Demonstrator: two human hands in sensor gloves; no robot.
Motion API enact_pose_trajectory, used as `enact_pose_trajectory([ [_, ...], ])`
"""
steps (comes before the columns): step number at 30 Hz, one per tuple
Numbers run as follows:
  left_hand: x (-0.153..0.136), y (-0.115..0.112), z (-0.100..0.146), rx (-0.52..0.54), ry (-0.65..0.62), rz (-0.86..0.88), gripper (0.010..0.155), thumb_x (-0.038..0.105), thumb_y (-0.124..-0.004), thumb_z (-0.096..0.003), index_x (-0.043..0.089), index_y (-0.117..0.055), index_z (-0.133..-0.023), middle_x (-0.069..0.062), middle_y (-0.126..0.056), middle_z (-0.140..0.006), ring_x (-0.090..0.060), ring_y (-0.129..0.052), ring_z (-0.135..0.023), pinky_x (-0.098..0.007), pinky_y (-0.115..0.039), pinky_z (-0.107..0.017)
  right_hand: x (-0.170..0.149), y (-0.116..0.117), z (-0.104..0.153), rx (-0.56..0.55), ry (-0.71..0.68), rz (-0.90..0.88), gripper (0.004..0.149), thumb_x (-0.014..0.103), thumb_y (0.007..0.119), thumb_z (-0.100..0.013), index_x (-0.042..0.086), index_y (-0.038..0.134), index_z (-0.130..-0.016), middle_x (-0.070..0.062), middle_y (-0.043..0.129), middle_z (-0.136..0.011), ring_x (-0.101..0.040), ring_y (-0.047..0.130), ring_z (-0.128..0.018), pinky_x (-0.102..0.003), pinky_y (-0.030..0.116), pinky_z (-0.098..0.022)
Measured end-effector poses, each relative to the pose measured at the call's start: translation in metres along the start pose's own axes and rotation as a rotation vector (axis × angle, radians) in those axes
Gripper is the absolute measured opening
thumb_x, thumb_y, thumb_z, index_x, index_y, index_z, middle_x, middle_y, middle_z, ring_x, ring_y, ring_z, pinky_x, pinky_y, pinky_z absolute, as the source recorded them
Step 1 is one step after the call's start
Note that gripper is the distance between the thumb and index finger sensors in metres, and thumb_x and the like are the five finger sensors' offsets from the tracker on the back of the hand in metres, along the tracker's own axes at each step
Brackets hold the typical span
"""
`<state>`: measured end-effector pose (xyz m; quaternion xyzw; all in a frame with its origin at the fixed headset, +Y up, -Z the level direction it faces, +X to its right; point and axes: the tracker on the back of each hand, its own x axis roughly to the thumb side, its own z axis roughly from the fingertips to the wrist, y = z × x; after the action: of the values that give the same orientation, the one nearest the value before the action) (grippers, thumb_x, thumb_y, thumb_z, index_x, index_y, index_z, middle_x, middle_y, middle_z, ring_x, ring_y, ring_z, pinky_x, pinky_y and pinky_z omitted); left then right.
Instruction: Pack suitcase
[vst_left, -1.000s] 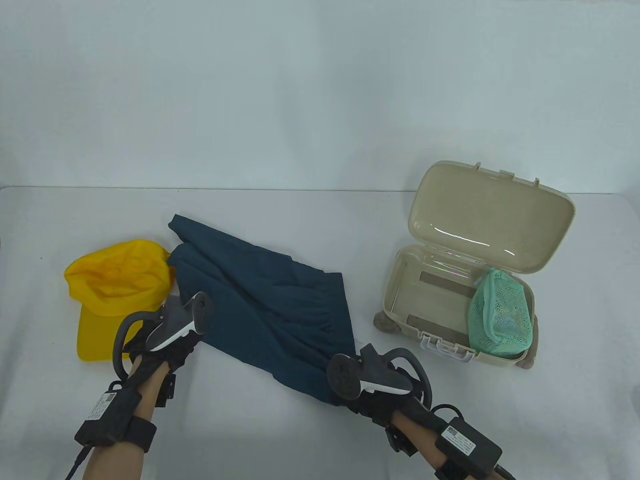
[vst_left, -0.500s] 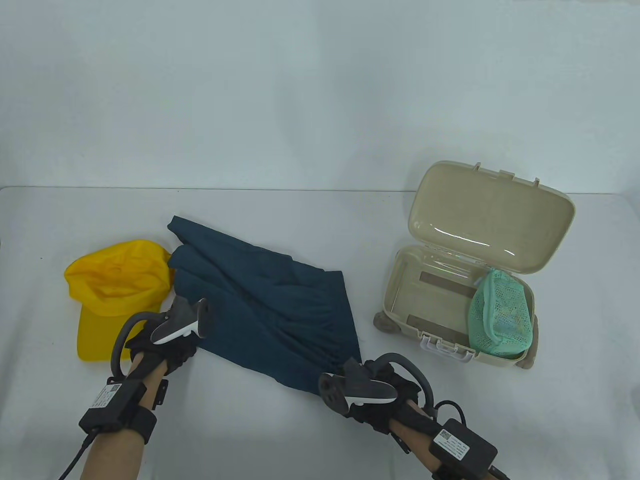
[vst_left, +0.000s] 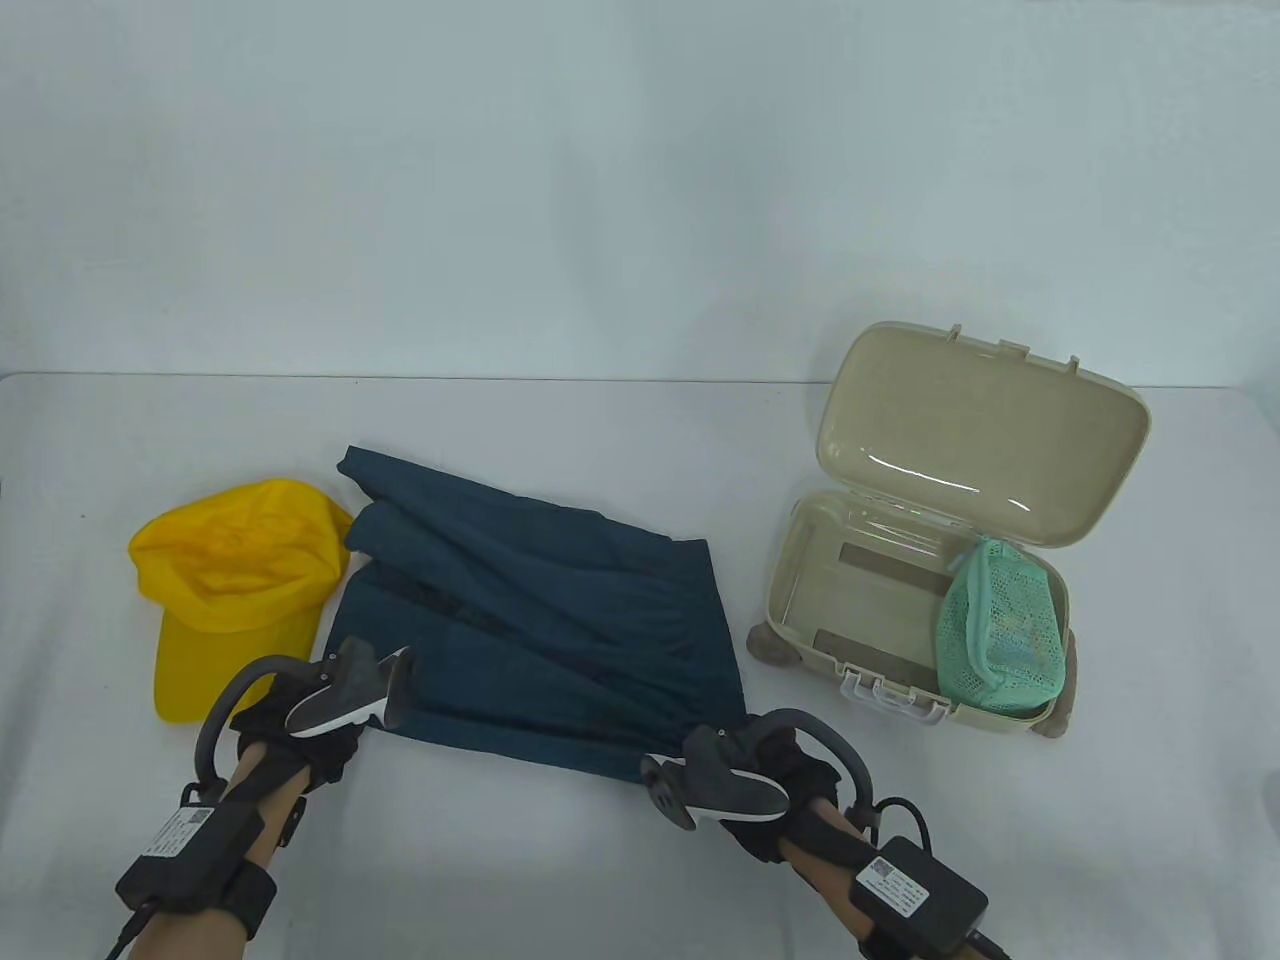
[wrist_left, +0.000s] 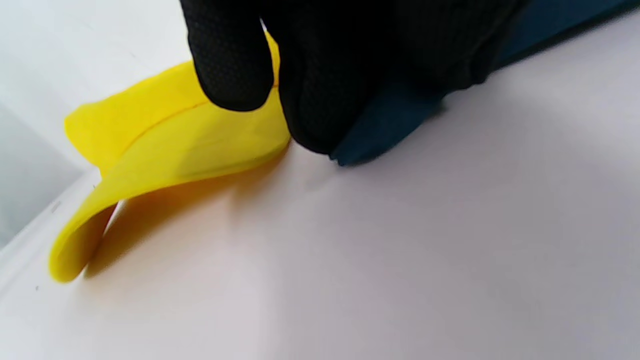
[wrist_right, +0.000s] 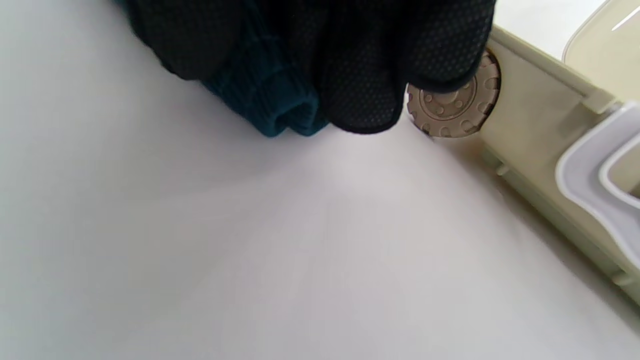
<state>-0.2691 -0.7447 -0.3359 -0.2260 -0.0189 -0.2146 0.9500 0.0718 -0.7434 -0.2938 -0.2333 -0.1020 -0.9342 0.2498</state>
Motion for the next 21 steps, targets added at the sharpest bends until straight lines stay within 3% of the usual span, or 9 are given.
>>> enact_pose_trajectory([
  [5, -0.009, 0.017, 0.018, 0.082, 0.006, 0.006, 0.044, 0.036, -0.074, -0.048, 0.037, -0.07, -0.091, 0.011, -0.086, -0.084, -0.008, -0.099, -0.062, -0.039, -0.078, -0.068, -0.024, -0.013, 0.001, 0.013, 0.04, -0.172, 0.044, 0.047, 0.073, -0.048, 0.031, 0.076, -0.089, 0.005, 0.094, -0.082, -0.019, 0.099, -0.071, -0.042, 0.083, -0.057],
  [11, -0.03, 0.046, 0.042, 0.071, -0.058, 0.083, 0.043, 0.035, -0.076, -0.048, 0.035, -0.073, -0.091, 0.007, -0.089, -0.082, -0.007, -0.1, -0.054, -0.039, -0.081, -0.063, -0.05, -0.061, 0.024, -0.098, 0.062, -0.136, 0.043, 0.047, 0.074, -0.048, 0.031, 0.078, -0.088, 0.005, 0.094, -0.082, -0.018, 0.099, -0.072, -0.042, 0.083, -0.056],
  [16, -0.039, 0.07, 0.064, 0.074, -0.148, 0.094, 0.043, 0.035, -0.077, -0.0479, 0.033, -0.076, -0.091, 0.006, -0.091, -0.081, -0.007, -0.102, -0.053, -0.04, -0.083, -0.062, -0.067, -0.091, 0.04, -0.109, 0.045, -0.072, 0.043, 0.047, 0.074, -0.048, 0.031, 0.078, -0.088, 0.005, 0.094, -0.082, -0.019, 0.099, -0.072, -0.042, 0.083, -0.056],
  [18, -0.042, 0.075, 0.064, 0.068, -0.169, 0.088, 0.043, 0.035, -0.077, -0.0481, 0.033, -0.076, -0.091, 0.006, -0.092, -0.081, -0.007, -0.103, -0.052, -0.04, -0.083, -0.062, -0.07, -0.096, 0.036, -0.083, 0.034, -0.071, 0.043, 0.047, 0.074, -0.048, 0.031, 0.078, -0.088, 0.005, 0.095, -0.082, -0.019, 0.099, -0.072, -0.042, 0.083, -0.056],
  [21, -0.054, 0.087, 0.041, 0.097, -0.113, 0.08, 0.044, 0.035, -0.076, -0.0485, 0.033, -0.074, -0.092, 0.006, -0.091, -0.081, -0.006, -0.102, -0.052, -0.039, -0.083, -0.062, -0.073, -0.101, 0.005, -0.008, 0.025, -0.083, 0.043, 0.046, 0.074, -0.048, 0.031, 0.078, -0.088, 0.005, 0.095, -0.082, -0.018, 0.099, -0.072, -0.042, 0.083, -0.056],
])
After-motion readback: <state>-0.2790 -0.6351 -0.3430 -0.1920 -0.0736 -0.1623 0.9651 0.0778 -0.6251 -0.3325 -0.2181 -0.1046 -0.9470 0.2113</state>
